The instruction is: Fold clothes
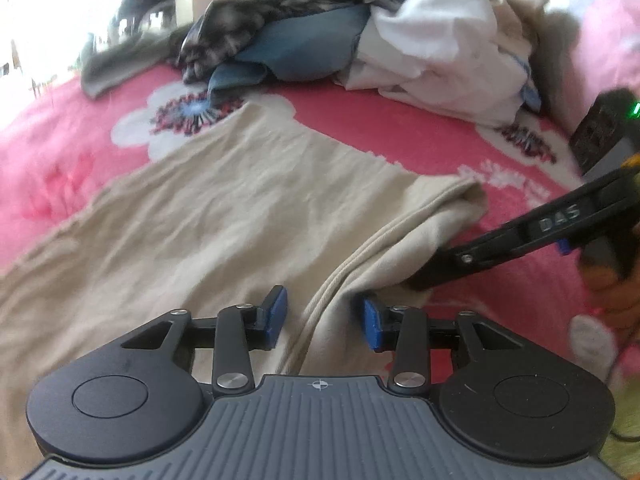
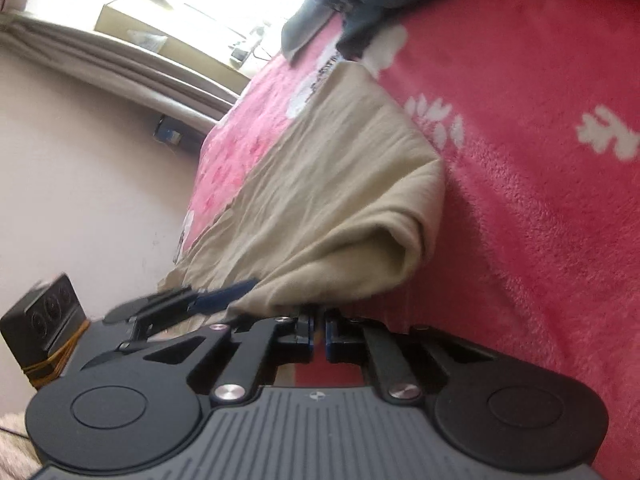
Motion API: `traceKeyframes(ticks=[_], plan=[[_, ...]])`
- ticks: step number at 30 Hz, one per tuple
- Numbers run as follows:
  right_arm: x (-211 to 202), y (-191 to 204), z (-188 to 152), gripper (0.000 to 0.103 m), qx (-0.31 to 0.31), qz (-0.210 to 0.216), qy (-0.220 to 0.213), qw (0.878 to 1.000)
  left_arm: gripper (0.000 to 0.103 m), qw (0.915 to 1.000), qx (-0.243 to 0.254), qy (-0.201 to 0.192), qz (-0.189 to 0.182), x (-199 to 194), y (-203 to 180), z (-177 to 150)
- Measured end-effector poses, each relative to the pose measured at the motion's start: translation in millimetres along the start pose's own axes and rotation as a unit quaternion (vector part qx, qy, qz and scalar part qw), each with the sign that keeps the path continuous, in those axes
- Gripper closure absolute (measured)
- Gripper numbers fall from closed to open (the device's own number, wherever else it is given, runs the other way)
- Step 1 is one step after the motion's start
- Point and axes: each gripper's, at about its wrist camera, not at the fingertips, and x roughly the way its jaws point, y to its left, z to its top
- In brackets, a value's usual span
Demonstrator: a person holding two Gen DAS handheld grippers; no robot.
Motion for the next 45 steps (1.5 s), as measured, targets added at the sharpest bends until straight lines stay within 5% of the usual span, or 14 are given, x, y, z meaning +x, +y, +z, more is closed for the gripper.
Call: traceKeyframes(ticks=[5,8,10,14,21,28,31,36,45], plan=[[-1.1,5.1,-1.1,0.098,-0.017,-0.006,0.002,1.000,0.084,0.9918,0.105,-0.011,0.072,-0.2,-30.5,-3.6],[-3.6,2.3,-1.7,0.098,-0.022,-0.009,0.003,1.000,0.087,0.9637,0.216,-0.043,0.151,-1.5,-58.2,-14.7],[-3.1,0.5,-2.9,0.098,-0.020,-0.013,0.005,1.000,0.086,0.9462,0.276,-0.032,0.165,9.0,-69.0,-28.3],[7.4,-3.4,-3.6,0.098,-0.006,-0.028,0.018,0.999,0.086,0.9367,0.302,-0.029,0.174,17.2,-72.3,-41.8],[-18.3,20.6,8.1,0.095,-0.104,-0.029,0.073,0.992,0.070,0.9686,0.212,-0.018,0.128,4.8,-49.2,-19.4],[-17.4,68.4,24.3,0.095,-0.212,0.003,0.049,0.976,0.065,0.9886,0.139,-0.003,0.058,-9.7,-29.5,-10.1],[15.0,73.9,25.0,0.095,-0.257,-0.047,0.078,0.962,0.052,0.9960,0.089,0.003,-0.004,-22.7,-10.9,-9.1],[20.8,76.6,19.9,0.095,-0.283,-0.056,0.089,0.953,0.043,0.9963,-0.001,-0.003,-0.086,-40.7,20.7,-7.3],[14.4,79.8,10.5,0.095,-0.309,-0.043,0.094,0.946,0.044,0.9953,-0.031,0.015,-0.091,-21.9,46.4,-7.6]])
